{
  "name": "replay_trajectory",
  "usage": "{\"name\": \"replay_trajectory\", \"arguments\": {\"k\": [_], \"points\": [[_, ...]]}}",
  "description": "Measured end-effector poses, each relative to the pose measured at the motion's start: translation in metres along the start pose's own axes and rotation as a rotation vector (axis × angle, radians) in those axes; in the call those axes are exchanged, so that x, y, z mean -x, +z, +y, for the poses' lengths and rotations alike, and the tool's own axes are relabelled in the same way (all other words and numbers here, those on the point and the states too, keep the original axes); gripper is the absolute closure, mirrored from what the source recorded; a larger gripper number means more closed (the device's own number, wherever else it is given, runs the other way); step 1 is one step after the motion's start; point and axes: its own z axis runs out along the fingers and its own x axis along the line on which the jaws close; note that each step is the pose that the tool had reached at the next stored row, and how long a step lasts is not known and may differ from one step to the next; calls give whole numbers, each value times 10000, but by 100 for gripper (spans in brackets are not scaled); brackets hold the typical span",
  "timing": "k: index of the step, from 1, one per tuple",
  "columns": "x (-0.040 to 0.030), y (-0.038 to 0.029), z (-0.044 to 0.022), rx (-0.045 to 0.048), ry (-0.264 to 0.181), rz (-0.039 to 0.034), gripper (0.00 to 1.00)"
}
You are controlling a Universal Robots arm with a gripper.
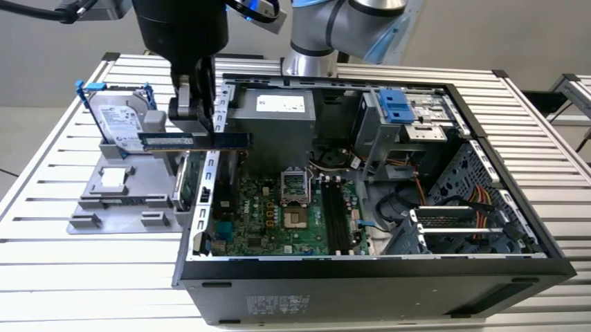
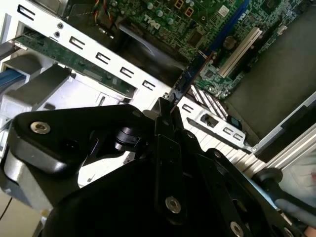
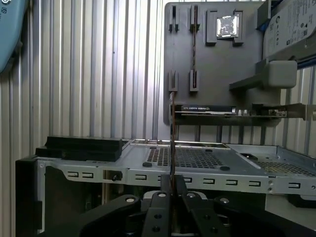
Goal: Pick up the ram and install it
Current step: 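Pick up the ram and move it above insertion slot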
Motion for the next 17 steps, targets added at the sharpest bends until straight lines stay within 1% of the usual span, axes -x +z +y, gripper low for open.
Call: {"name": "replay_trajectory", "arguments": {"k": [10, 17], "points": [[5, -1, -73, 1, 20, 0, 100], [5, -2, -150, 1, 21, 0, 100]]}}
